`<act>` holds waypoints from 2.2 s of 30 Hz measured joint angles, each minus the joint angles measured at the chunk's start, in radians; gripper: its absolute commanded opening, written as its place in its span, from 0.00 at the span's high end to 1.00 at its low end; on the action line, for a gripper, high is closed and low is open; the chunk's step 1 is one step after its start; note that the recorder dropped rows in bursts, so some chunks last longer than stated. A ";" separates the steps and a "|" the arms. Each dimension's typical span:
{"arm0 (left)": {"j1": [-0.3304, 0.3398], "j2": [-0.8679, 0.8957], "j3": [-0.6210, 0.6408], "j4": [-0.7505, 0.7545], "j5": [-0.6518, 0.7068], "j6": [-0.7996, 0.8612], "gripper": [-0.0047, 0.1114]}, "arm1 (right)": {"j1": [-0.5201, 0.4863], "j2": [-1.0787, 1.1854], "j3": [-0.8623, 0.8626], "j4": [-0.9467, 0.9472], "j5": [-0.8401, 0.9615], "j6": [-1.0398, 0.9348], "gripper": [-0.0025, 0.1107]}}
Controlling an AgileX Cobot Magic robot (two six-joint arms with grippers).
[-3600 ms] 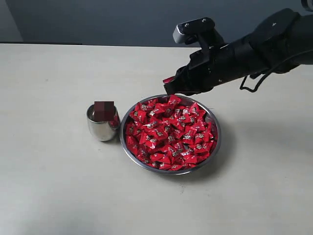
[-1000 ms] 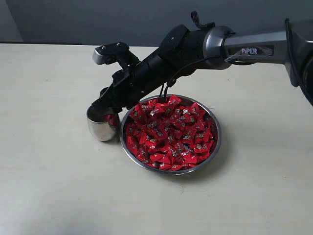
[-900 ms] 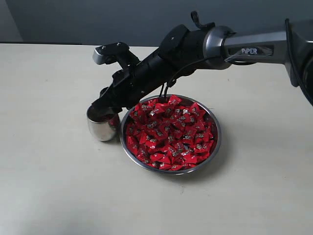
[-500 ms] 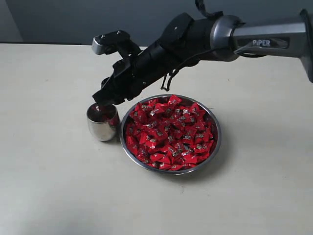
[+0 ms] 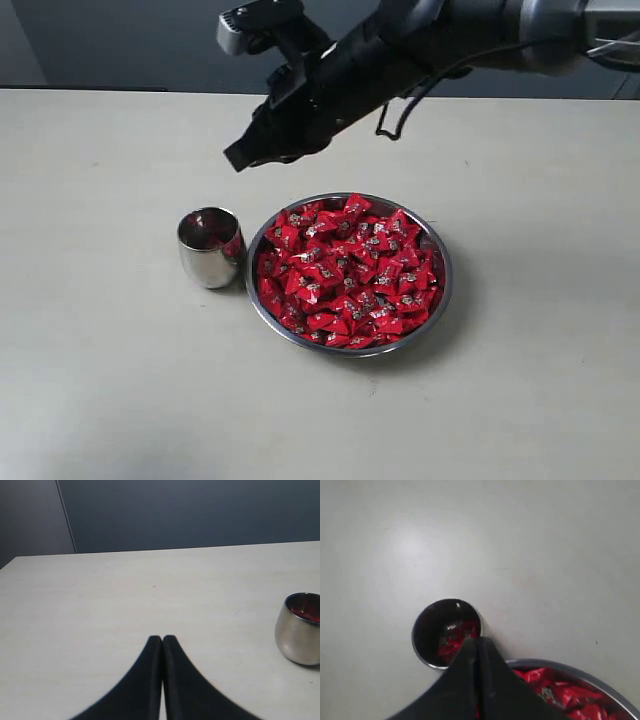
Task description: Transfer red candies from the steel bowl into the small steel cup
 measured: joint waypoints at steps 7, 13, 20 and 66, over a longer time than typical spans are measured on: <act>0.000 0.000 0.000 0.000 0.000 0.000 0.96 | -0.171 -0.213 0.328 0.207 -0.079 -0.216 0.99; 0.000 0.000 0.000 0.000 0.000 0.000 0.96 | -0.209 -0.257 0.507 0.292 -0.148 -0.303 0.99; 0.000 0.000 0.000 0.000 0.000 0.000 0.96 | -0.209 -0.238 0.525 0.319 -0.164 -0.313 0.99; 0.000 0.000 0.000 0.000 0.000 0.000 0.96 | -0.097 -0.036 0.448 0.340 -0.210 -0.207 0.58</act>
